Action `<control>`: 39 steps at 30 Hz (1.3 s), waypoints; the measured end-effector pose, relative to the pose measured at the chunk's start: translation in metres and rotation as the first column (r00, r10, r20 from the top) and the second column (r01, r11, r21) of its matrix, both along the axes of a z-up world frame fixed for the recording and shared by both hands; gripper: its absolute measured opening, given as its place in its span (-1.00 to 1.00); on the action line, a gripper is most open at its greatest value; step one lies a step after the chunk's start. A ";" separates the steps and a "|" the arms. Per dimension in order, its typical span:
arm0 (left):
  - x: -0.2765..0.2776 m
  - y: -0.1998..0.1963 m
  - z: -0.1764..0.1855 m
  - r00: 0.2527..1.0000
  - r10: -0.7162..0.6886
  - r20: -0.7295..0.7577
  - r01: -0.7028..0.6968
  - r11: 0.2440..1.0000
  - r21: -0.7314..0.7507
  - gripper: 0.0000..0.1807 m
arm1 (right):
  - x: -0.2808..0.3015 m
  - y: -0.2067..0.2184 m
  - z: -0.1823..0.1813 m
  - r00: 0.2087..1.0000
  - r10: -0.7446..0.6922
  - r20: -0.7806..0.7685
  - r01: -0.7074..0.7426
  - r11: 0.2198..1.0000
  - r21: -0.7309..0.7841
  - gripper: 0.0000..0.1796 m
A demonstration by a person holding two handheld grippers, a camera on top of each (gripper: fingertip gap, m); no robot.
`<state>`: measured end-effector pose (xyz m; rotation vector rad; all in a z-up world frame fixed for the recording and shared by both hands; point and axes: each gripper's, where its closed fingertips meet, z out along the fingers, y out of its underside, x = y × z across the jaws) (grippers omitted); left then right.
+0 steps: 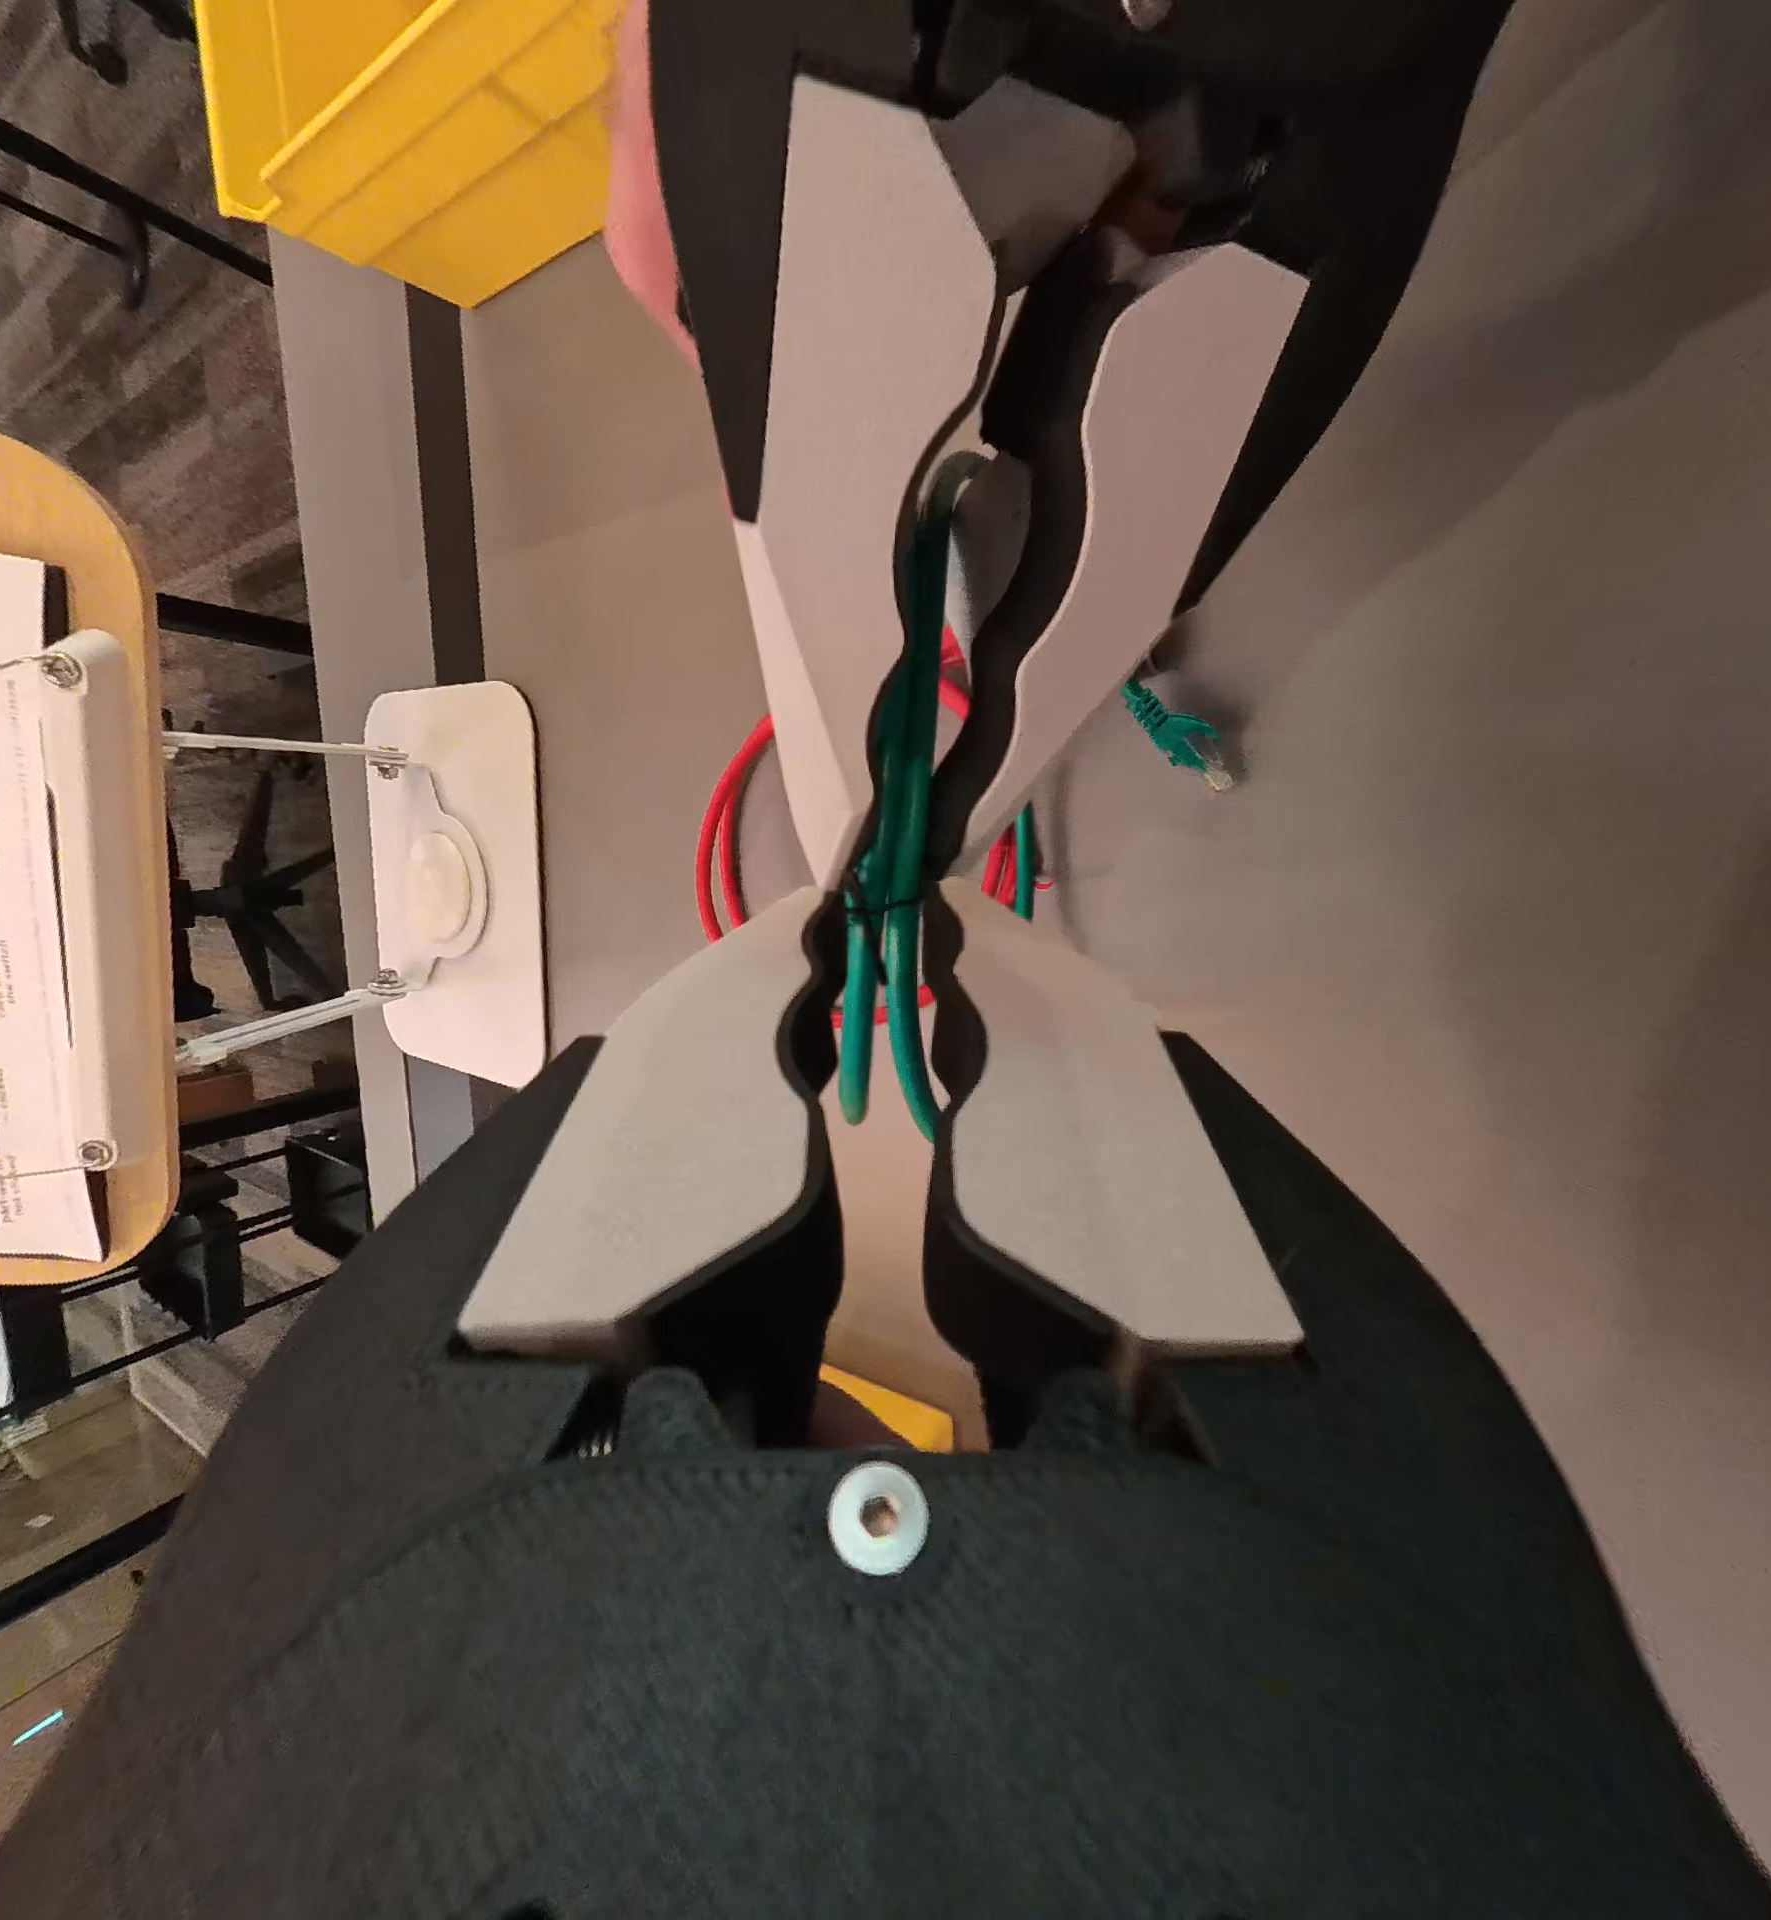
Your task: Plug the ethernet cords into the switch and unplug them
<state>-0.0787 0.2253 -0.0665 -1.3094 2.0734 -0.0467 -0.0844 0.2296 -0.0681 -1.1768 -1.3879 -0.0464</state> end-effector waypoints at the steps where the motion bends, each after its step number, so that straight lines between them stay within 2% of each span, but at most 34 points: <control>1: 0.000 0.001 0.000 1.000 0.005 0.003 -0.005 1.000 0.001 -0.87 | 0.001 0.002 0.001 1.000 -0.012 0.000 0.012 1.000 0.013 -0.90; 13: 0.002 0.004 0.001 0.999 -0.007 0.033 0.006 0.999 0.047 -0.81 | 0.001 0.007 -0.001 0.999 -0.048 0.022 0.047 0.998 0.045 -0.90; 20: 0.006 -0.002 0.002 0.997 -0.070 0.033 0.068 0.995 0.067 -0.73 | -0.001 0.007 -0.002 0.999 -0.048 0.020 0.047 0.998 0.047 -0.90; 27: 0.007 0.000 0.001 0.997 -0.065 0.038 0.062 0.995 0.082 -0.84 | 0.002 0.010 -0.002 0.998 -0.062 0.016 0.062 0.997 0.044 -0.90; 39: 0.009 0.002 0.001 0.998 -0.059 0.039 0.055 0.994 0.093 -0.90 | 0.005 0.014 -0.002 0.996 -0.084 0.015 0.083 0.995 0.047 -0.90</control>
